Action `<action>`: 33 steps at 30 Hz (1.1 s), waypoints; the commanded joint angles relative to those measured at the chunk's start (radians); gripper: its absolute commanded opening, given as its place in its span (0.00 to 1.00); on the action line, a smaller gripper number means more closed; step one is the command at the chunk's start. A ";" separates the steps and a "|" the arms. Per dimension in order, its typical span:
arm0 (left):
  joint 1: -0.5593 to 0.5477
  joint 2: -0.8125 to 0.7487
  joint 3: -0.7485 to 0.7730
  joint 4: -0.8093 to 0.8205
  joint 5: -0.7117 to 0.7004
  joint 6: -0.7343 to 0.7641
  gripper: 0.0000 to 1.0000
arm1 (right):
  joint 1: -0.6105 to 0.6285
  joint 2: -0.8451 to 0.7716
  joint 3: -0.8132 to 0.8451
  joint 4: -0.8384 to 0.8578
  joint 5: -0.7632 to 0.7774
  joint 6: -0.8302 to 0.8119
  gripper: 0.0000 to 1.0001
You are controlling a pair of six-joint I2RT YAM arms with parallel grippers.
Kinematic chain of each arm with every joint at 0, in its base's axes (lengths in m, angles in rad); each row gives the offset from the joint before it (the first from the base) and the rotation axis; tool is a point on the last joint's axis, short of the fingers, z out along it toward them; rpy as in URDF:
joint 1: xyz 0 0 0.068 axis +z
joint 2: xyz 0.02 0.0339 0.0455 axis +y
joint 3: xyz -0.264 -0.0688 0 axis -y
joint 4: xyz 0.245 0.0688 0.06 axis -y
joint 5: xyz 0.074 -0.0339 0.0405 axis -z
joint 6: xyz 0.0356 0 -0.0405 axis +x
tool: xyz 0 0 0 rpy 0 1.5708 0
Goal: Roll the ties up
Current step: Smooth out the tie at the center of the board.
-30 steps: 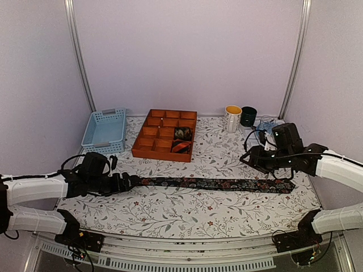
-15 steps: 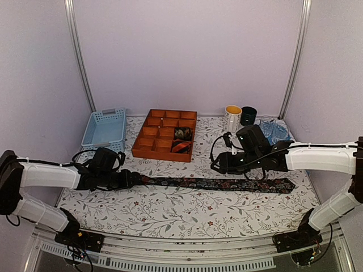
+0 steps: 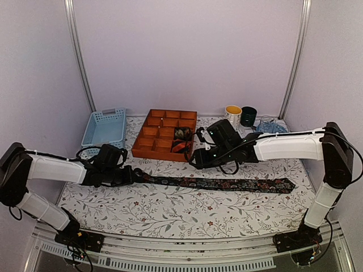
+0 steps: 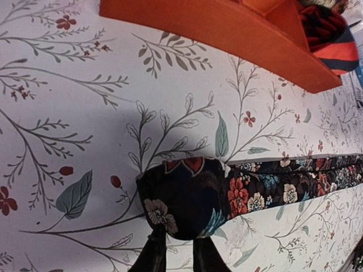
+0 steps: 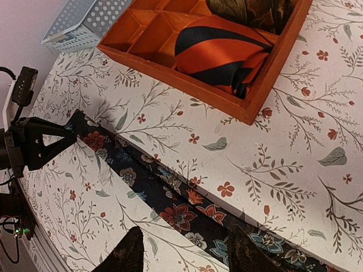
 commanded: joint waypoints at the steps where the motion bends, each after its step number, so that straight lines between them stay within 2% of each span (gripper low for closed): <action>1: 0.008 -0.044 -0.014 -0.013 -0.028 0.016 0.21 | 0.027 0.103 0.067 -0.001 0.026 -0.046 0.49; 4: 0.006 -0.094 -0.040 -0.024 -0.006 0.001 0.35 | 0.034 0.144 0.096 -0.007 0.037 -0.065 0.49; 8: -0.004 -0.180 -0.098 -0.052 0.001 -0.049 0.62 | 0.036 0.224 0.165 -0.036 0.069 -0.116 0.49; 10: -0.007 -0.245 -0.127 -0.063 -0.005 -0.075 0.68 | 0.035 0.272 0.201 -0.055 0.078 -0.137 0.49; 14: -0.006 -0.343 -0.160 -0.070 -0.037 -0.108 0.70 | 0.036 0.348 0.240 -0.068 0.062 -0.158 0.48; 17: 0.002 -0.359 -0.154 -0.062 -0.061 -0.092 0.73 | 0.038 0.381 0.243 -0.060 0.039 -0.159 0.47; 23: 0.024 -0.205 -0.060 -0.013 -0.030 -0.040 0.76 | 0.048 0.411 0.215 -0.053 0.032 -0.159 0.46; 27: 0.027 -0.098 -0.023 0.041 -0.002 -0.033 0.74 | 0.055 0.403 0.166 -0.032 0.029 -0.154 0.46; 33: 0.039 -0.024 0.000 0.085 -0.011 -0.040 0.71 | 0.060 0.386 0.122 -0.011 0.033 -0.150 0.45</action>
